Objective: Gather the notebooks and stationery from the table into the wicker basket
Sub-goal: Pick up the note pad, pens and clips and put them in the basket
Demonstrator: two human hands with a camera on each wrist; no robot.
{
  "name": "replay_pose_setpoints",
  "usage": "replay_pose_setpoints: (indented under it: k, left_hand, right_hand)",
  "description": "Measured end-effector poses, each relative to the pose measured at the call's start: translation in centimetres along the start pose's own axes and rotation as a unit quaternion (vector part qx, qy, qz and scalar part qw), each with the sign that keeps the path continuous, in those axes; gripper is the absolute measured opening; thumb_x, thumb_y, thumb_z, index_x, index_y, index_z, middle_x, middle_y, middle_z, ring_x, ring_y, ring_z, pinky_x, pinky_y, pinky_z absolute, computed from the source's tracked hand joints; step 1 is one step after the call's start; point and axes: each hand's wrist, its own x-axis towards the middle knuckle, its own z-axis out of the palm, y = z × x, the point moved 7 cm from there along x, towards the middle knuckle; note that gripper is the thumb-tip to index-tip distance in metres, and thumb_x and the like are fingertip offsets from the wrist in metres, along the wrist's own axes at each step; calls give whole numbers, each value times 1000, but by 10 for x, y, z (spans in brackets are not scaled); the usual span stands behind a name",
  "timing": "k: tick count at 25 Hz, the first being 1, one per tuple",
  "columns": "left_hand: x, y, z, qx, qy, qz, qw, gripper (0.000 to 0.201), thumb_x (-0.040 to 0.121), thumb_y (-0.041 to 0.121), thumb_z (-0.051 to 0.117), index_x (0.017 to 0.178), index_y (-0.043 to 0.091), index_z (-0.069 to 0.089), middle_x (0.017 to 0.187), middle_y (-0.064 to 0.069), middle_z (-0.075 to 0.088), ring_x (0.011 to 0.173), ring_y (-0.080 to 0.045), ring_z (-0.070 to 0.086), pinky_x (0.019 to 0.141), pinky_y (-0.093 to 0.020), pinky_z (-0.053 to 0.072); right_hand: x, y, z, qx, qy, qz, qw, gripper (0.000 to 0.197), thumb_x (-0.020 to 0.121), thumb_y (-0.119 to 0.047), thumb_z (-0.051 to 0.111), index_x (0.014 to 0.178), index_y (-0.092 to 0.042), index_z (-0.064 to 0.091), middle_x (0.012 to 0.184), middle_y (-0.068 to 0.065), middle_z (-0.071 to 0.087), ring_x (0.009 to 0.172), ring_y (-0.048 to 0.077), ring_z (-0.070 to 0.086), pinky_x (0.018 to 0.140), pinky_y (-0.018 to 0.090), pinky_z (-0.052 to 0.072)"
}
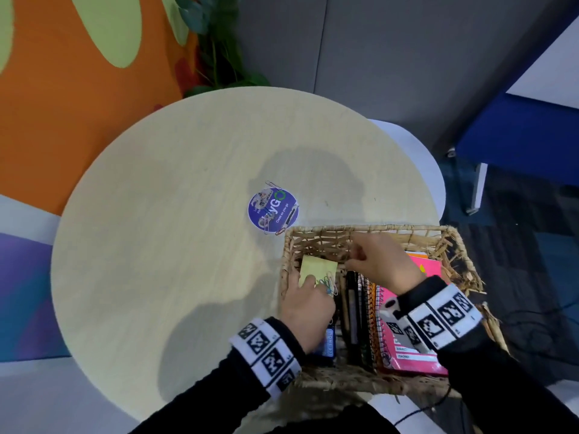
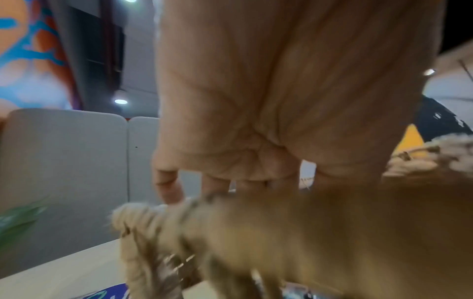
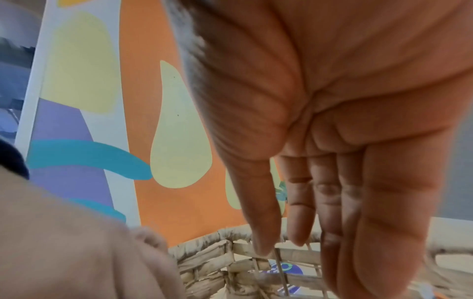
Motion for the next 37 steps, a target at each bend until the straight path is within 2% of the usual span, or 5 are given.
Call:
replay_pose_setpoints:
  k: [8, 12, 17, 32, 37]
  left_hand:
    - [11, -1, 25, 99, -122, -11, 987, 30, 87, 24, 60, 115, 12, 63, 125, -10, 57, 127, -32, 37, 117, -58, 6]
    - [11, -19, -32, -130, 106, 13, 986, 25, 93, 19, 49, 113, 15, 62, 114, -4, 62, 111, -24, 54, 103, -42, 38]
    - [25, -147, -73, -364, 342, -170, 850, 18, 91, 17, 54, 105, 13, 65, 104, -3, 68, 93, -18, 63, 86, -31, 50]
    - [105, -215, 10, -354, 129, -359, 854, 26, 91, 19, 56, 108, 0, 60, 115, -18, 64, 103, -37, 63, 82, -38, 51]
    - [106, -212, 21, -368, 110, -349, 855, 25, 90, 8, 45, 98, -4, 65, 106, -23, 68, 94, -39, 66, 79, -42, 55]
  right_hand:
    - [-18, 10, 3, 29, 8, -6, 1000, 13, 79, -19, 66, 70, -18, 57, 68, 0, 60, 69, 21, 59, 61, 32, 44]
    - [-5, 2, -13, 44, 19, -17, 999, 13, 80, -22, 68, 71, -20, 58, 63, -7, 58, 61, 13, 55, 51, 18, 35]
    - [35, -22, -58, 63, 54, -40, 996, 6, 82, -21, 66, 79, -16, 67, 72, -1, 70, 70, 16, 64, 67, 31, 53]
    - [201, -93, -3, -101, -97, -141, 980, 17, 84, -8, 53, 91, -1, 67, 96, 15, 70, 88, 30, 62, 67, 27, 36]
    - [228, -118, 52, -170, -183, -133, 959, 29, 84, -14, 60, 58, -3, 51, 62, 10, 53, 62, 28, 53, 56, 30, 40]
